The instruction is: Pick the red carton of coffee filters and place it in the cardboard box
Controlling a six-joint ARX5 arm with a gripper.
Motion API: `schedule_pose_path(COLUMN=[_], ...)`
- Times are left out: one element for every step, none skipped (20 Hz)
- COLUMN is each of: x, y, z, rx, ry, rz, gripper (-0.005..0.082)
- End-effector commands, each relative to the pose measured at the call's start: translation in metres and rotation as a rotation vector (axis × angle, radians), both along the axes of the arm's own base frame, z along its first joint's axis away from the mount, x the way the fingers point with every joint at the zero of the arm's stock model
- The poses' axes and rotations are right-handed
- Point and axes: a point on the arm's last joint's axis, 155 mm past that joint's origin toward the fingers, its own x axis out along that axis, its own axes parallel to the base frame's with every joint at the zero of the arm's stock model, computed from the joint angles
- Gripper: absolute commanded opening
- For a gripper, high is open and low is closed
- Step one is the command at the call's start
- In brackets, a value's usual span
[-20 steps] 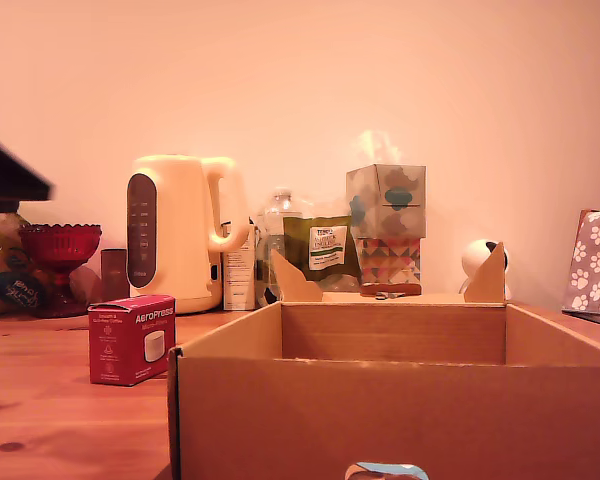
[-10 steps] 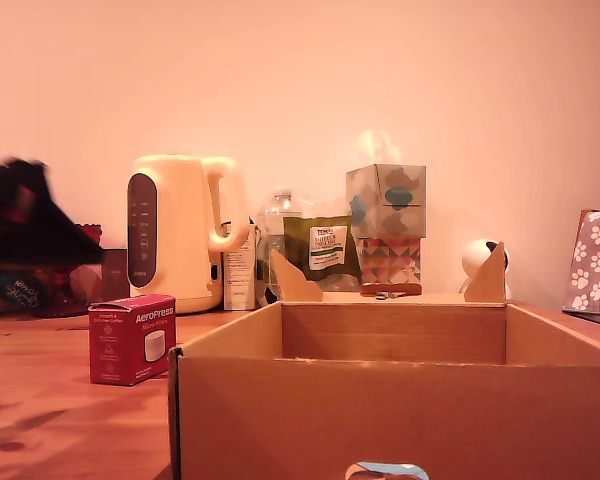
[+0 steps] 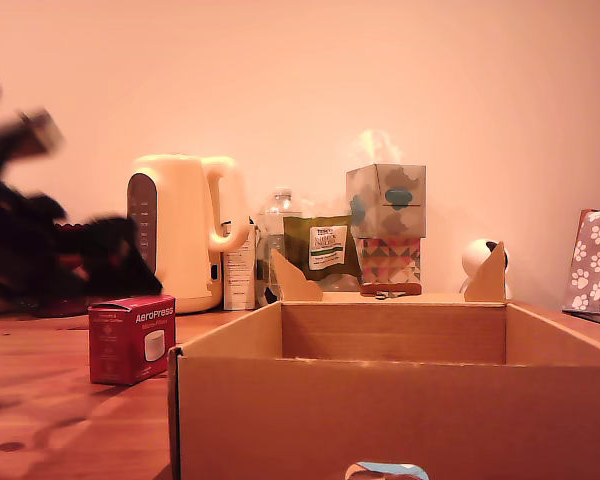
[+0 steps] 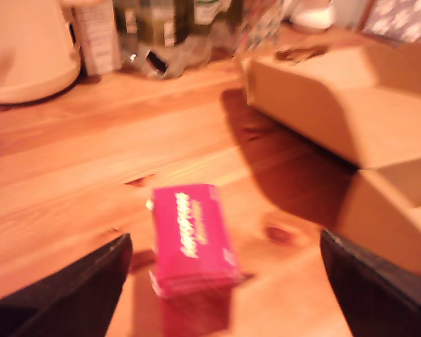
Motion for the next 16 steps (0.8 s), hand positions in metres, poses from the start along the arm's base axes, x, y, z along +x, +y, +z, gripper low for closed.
schedule_pose_path(x=[0.007,0.011,0.012,0.013,0.012,0.013,0.012,0.011,0.009,0.008,0.007,0.005,0.003,0.001,-0.001,-0.004], y=[-0.003,-0.004,-0.005,-0.005,-0.005,-0.004,-0.003,-0.003,-0.003,-0.003,-0.003,-0.004,-0.005,-0.004,-0.003,-0.002], z=[-0.012,-0.021,-0.028,-0.033,-0.036,-0.037,-0.040,-0.042,-0.045,-0.046,-0.046,-0.044,-0.040,-0.033,-0.024,-0.014], rx=[0.017,0.026,0.037,0.046,0.054,0.060,0.067,0.072,0.077,0.079,0.079,0.081,0.083,0.084,0.093,0.106], ry=[0.033,0.062,0.094,0.121,0.141,0.153,0.167,0.186,0.205,0.212,0.215,0.218,0.218,0.214,0.202,0.190], rz=[-0.002,-0.003,-0.003,-0.003,-0.002,0.001,0.004,0.003,-0.001,-0.001,-0.003,-0.008,-0.011,-0.012,-0.020,-0.028], gripper=[0.0780,0.0780,0.0780,0.0774,0.0742,0.0671,0.0523,0.0359,0.0235,0.0195,0.0196,0.0196,0.0196,0.0196,0.0196,0.0196])
